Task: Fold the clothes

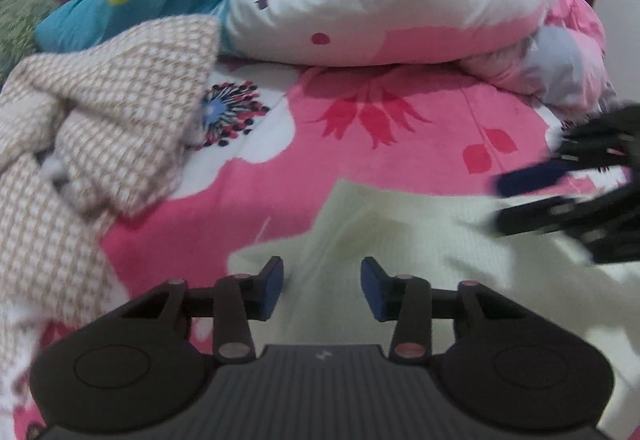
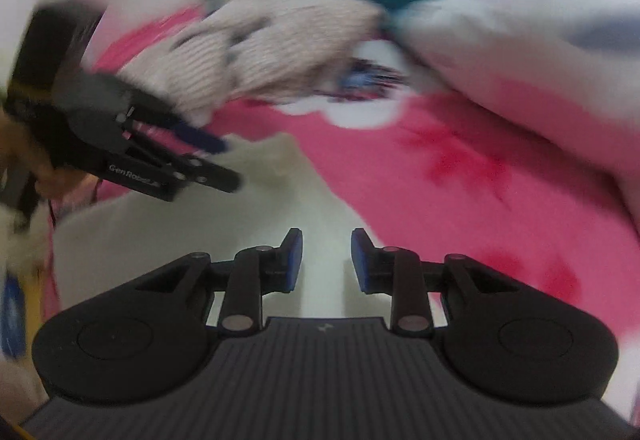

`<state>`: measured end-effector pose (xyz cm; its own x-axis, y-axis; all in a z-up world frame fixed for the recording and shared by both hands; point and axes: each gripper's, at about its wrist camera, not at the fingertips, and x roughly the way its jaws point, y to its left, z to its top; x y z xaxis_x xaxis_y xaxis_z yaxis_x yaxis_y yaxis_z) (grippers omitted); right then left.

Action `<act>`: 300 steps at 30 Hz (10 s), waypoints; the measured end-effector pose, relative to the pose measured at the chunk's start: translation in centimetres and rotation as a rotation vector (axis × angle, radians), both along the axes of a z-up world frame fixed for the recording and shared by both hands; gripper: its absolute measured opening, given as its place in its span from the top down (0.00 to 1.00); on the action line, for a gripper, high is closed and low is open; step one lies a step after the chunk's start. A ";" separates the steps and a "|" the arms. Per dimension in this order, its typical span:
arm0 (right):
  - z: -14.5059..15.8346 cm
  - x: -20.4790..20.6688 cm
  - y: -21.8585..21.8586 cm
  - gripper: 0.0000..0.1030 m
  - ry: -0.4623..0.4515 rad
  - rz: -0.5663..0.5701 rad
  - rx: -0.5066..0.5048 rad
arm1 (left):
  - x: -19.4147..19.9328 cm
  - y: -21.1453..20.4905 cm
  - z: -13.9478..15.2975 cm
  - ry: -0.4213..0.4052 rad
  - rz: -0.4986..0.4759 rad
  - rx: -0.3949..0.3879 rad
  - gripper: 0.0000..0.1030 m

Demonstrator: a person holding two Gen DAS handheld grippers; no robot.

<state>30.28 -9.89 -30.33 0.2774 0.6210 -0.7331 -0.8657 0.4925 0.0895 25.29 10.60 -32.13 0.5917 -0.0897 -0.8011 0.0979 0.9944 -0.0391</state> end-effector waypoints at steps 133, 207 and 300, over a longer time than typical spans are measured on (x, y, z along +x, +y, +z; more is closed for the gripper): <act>-2.6 -7.4 -24.4 0.55 0.340 -1.338 0.067 | -18.4 7.6 1.0 0.335 0.202 -0.420 0.40; -3.2 -13.7 -0.6 0.72 0.136 -0.878 -0.163 | -14.2 6.1 -4.1 0.352 0.409 -0.461 0.45; -6.1 1.1 0.8 0.91 0.253 -0.579 0.042 | -14.1 6.2 -3.5 0.365 0.379 -0.341 0.50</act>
<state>31.35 -9.11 -36.43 0.3982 0.4522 -0.7981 -0.4097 0.8661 0.2863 11.22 16.78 -35.68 0.3263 -0.2132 -0.9209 -0.3387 0.8832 -0.3244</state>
